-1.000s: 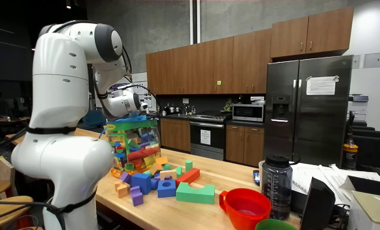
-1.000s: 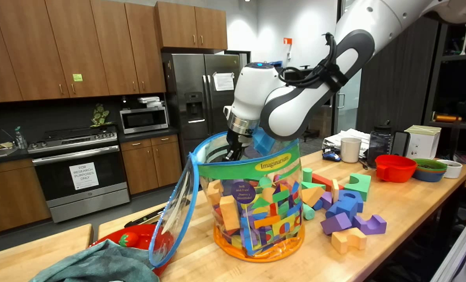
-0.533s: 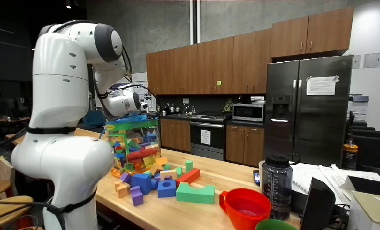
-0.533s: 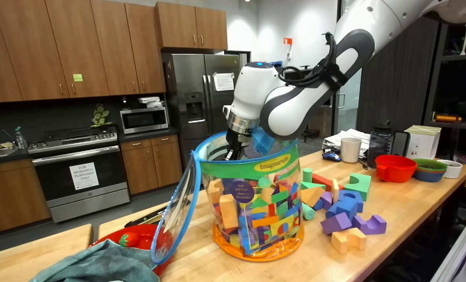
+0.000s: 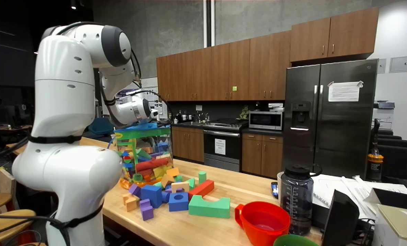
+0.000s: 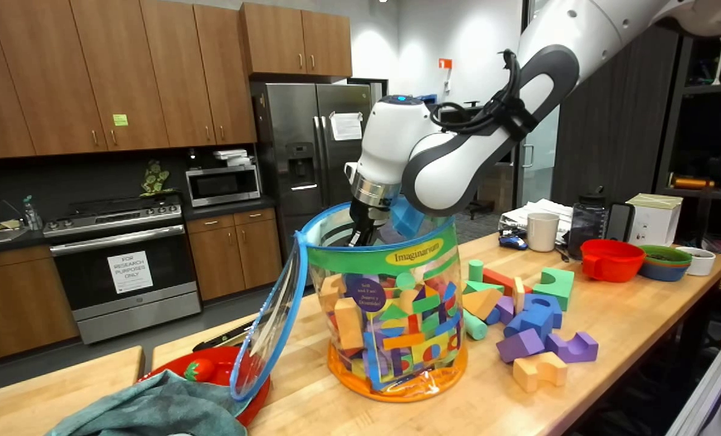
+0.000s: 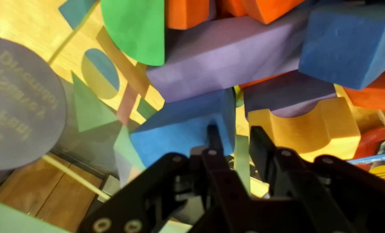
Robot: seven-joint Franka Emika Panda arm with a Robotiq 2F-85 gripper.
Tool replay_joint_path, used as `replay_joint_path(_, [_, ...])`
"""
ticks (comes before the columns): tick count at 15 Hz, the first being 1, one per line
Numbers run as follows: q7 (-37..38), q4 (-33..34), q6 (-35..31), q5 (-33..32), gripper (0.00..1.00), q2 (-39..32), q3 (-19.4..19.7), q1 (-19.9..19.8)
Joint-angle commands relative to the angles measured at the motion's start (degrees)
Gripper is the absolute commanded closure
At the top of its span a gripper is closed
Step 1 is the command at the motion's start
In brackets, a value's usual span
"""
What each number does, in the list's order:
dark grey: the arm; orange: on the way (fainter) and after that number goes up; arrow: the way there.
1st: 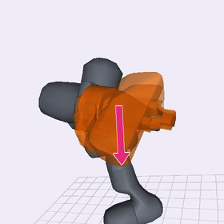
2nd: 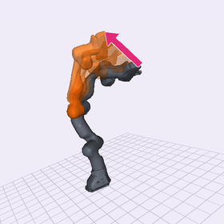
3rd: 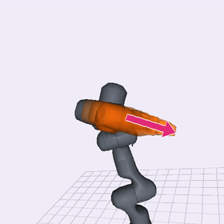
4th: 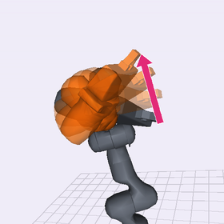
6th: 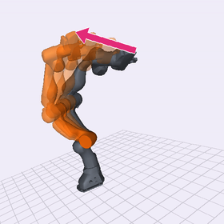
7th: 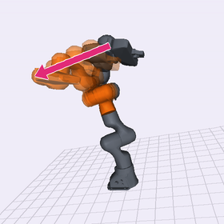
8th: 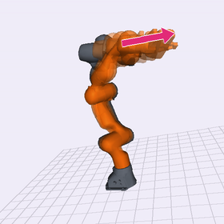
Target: Pick up one blue rectangular block and put it on the table, pick up one green cylindrical block and put it on the table
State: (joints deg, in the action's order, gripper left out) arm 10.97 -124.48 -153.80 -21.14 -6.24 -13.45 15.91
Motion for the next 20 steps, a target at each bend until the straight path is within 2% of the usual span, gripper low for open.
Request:
replay_joint_path(1, [-2.8,0.8,1.2,-0.3,0.39,0.5,0.9,-0.2])
replay_joint_path(6, [-6.3,2.7,1.4,-0.2,0.03,0.4,1.8,-0.9])
replay_joint_path(7, [-6.7,3.1,1.4,-0.1,0.01,0.4,1.9,-1.0])
replay_joint_path(8, [-5.3,2.3,0.3,0.3,0.15,0.1,1.7,-0.7])
replay_joint_path(10, [-5.9,2.7,0.3,0.2,0.01,0.0,1.9,-0.7])
replay_joint_path(20, [-6.8,3.9,1.3,-0.3,0.0,0.3,1.8,-0.4])
